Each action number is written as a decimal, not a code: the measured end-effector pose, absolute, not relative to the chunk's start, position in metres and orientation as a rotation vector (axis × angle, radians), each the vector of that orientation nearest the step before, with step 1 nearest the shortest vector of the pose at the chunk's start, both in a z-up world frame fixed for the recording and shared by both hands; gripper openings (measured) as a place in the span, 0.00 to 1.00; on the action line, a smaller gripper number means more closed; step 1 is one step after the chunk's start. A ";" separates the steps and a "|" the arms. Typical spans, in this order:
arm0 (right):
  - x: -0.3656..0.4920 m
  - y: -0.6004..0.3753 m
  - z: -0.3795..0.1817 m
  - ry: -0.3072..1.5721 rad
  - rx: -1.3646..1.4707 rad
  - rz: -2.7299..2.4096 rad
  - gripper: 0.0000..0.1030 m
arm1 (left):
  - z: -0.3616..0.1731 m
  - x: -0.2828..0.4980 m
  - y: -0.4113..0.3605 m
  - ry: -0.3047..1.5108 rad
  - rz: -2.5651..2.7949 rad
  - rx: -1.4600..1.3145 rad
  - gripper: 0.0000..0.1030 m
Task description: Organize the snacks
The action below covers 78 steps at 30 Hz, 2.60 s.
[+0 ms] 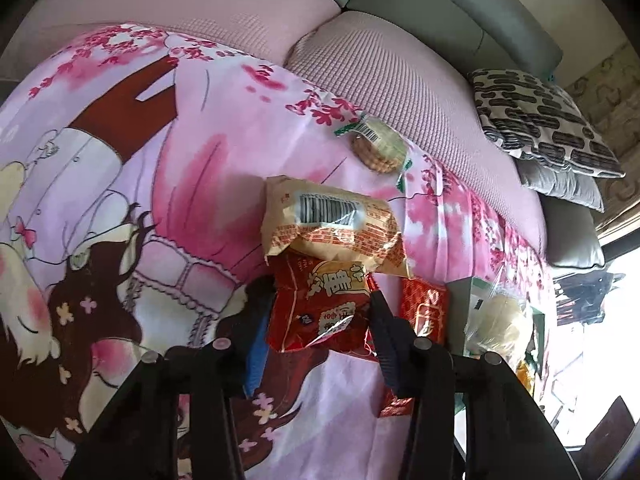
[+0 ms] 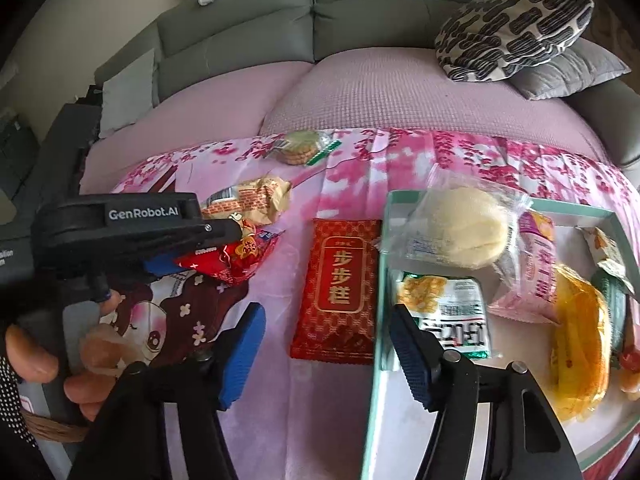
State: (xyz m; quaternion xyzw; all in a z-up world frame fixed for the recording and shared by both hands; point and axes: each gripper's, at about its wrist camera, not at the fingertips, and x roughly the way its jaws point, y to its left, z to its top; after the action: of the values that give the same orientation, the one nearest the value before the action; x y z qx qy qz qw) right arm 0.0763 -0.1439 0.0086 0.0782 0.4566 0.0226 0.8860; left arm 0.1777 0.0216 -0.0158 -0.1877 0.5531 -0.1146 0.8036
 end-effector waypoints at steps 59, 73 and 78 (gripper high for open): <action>0.116 -0.123 -0.017 1.047 0.094 0.016 0.66 | -0.004 0.157 0.069 1.208 -0.150 -0.399 0.59; 0.115 -0.128 -0.020 1.058 0.045 -0.068 0.64 | 0.001 0.157 0.064 1.186 -0.197 -0.406 0.69; 0.127 -0.129 -0.024 1.057 0.054 -0.096 0.66 | 0.001 0.159 0.057 1.177 -0.222 -0.404 0.72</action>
State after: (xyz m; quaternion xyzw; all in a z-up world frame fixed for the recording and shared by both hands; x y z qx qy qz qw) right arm 0.1267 -0.1293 -0.0238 0.0259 0.5040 -0.0456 0.8621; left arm 0.1588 0.0574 0.0013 -0.1888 0.5499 -0.1039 0.8069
